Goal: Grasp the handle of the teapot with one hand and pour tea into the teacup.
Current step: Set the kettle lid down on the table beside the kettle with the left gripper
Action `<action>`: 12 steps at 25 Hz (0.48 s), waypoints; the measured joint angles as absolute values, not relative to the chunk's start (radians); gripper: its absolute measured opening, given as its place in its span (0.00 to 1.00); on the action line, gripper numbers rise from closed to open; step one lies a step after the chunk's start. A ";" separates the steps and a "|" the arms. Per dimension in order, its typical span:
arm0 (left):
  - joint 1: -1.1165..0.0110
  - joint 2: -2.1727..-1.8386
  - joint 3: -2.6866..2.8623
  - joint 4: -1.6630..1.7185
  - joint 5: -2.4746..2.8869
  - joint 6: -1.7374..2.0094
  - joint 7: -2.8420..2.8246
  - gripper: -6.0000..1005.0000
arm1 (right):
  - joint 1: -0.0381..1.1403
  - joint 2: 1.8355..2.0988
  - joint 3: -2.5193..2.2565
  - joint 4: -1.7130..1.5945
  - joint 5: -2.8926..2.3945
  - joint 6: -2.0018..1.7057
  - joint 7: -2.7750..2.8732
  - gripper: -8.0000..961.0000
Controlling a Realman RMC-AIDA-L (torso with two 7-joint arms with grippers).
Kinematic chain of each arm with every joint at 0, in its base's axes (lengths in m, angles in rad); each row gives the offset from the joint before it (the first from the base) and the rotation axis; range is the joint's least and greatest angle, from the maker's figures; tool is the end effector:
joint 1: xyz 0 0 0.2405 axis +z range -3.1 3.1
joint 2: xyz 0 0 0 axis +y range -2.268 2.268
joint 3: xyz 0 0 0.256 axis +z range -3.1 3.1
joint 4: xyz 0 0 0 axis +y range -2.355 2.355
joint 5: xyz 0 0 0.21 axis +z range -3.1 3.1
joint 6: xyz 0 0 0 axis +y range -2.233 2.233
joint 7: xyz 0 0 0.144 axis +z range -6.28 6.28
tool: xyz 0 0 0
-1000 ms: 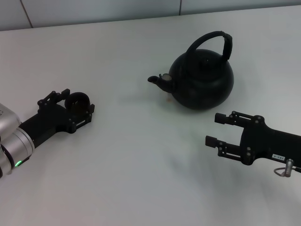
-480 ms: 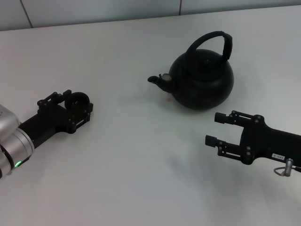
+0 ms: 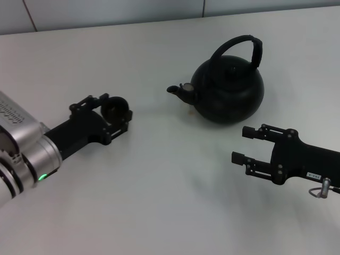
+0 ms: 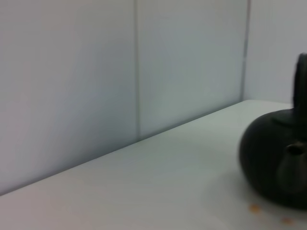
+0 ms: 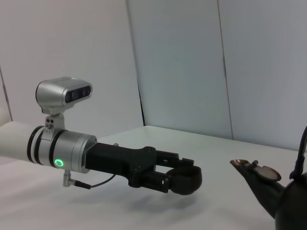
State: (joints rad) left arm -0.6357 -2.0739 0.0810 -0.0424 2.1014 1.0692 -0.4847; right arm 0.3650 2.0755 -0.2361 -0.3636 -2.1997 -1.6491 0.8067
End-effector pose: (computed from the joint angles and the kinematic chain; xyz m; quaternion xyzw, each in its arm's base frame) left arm -0.2817 0.3352 -0.0899 -0.9019 -0.1644 -0.2277 0.3280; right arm 0.3303 0.2450 -0.0184 -0.9104 0.1775 0.2965 0.2275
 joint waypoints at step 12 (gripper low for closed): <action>-0.688 -2.075 0.084 -0.105 2.157 1.073 -0.488 0.73 | 0.367 2.075 -0.236 -0.364 -2.200 -1.649 0.807 0.70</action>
